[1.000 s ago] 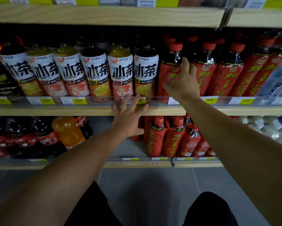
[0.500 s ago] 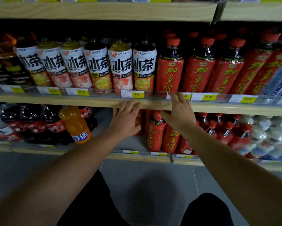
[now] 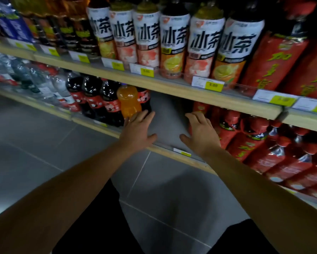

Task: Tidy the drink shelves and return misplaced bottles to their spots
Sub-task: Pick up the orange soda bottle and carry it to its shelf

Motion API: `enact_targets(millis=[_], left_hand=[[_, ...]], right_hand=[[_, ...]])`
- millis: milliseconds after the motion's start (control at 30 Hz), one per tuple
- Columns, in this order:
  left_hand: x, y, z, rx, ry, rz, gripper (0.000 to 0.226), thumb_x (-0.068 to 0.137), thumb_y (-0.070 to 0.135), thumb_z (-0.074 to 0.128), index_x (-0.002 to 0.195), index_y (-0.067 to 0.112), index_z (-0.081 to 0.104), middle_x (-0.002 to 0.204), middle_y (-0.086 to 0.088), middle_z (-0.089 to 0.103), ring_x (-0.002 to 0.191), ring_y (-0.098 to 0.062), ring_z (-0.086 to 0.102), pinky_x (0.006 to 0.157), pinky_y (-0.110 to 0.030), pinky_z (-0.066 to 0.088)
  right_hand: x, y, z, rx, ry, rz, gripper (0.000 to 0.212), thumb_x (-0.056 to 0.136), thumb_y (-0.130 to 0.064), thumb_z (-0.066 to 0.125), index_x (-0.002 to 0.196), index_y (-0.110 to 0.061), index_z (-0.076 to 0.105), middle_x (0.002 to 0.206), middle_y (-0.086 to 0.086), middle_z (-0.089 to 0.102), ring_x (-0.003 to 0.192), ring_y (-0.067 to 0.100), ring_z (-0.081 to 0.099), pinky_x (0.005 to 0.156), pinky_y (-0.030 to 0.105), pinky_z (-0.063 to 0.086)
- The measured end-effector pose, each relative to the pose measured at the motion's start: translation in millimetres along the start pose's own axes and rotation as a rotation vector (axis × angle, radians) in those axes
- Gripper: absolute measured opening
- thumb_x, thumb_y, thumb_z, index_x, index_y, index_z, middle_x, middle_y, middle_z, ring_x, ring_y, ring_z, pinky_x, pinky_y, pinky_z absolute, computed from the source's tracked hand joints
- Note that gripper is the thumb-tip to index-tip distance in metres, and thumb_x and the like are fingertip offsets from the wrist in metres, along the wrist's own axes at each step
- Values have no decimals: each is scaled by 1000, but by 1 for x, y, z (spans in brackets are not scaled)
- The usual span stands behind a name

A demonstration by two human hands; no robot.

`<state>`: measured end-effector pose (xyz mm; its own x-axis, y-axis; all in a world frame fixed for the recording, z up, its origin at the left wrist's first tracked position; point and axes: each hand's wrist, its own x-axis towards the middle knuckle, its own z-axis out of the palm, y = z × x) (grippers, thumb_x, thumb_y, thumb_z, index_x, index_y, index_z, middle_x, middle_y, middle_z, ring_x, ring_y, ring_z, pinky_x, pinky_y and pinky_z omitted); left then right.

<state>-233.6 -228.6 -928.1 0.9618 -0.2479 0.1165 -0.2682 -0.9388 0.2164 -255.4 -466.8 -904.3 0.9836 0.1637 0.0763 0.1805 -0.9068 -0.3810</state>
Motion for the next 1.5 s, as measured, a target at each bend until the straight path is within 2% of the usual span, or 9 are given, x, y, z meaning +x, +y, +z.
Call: enact_targets(millis=[167,400,633,733,800,967,1267,1400,1500], left_hand=[[-11,-75,-3,-55,67,-62,86,71,62,50,142,13,49,142,-15,51,128,-40,49,101,-57,43],[6,-180,-4,-111,32,-97,98,71,71,38,153,17,35,155,-8,38,141,-33,34,113,-52,33],[31,-253,-9,-191,-12,-30,87,78,55,51,154,17,31,156,-11,34,142,-35,30,117,-49,27],[43,-274,-4,-209,-4,6,83,84,52,58,154,18,31,155,-12,35,142,-36,31,116,-51,29],[50,-284,-1,-213,-12,29,83,85,51,62,154,20,29,156,-12,34,142,-35,31,114,-54,31],[60,-294,3,-256,-2,74,87,79,62,43,154,19,31,154,-12,37,141,-35,35,114,-52,32],[65,-279,27,-295,60,133,87,77,60,47,152,19,34,150,-10,42,137,-33,40,108,-55,39],[75,-248,39,-346,46,126,97,78,47,75,156,20,24,158,-10,31,144,-33,30,114,-52,33],[90,-214,53,-434,31,167,113,71,45,83,158,26,14,159,-9,27,143,-33,31,113,-49,34]], right_hand=[[32,-51,42,23,-43,-59,74,90,-40,67,151,-21,31,151,0,31,136,26,34,103,40,43],[95,-129,100,-20,-42,-52,76,86,-43,71,149,-21,33,149,1,37,135,24,38,105,39,45],[160,-179,123,-68,-21,25,81,86,-38,72,152,-22,28,154,2,30,137,28,37,105,42,45],[186,-197,126,-198,-14,27,88,84,-38,72,153,-28,20,158,0,16,137,33,35,106,47,44],[201,-209,128,-305,6,31,91,82,-39,72,153,-30,16,157,1,16,135,34,33,108,48,41],[229,-222,135,-384,-33,120,92,84,-43,69,155,-25,13,156,5,23,143,33,24,119,44,20],[193,-209,148,-306,87,66,100,83,-36,65,158,-22,-1,165,0,-1,150,32,9,122,43,18],[162,-177,148,-204,180,-19,94,84,-31,65,158,-17,9,166,2,6,149,30,18,117,41,30],[139,-148,151,-32,318,-118,78,86,-15,67,153,-10,29,160,8,24,141,28,36,106,39,45]])
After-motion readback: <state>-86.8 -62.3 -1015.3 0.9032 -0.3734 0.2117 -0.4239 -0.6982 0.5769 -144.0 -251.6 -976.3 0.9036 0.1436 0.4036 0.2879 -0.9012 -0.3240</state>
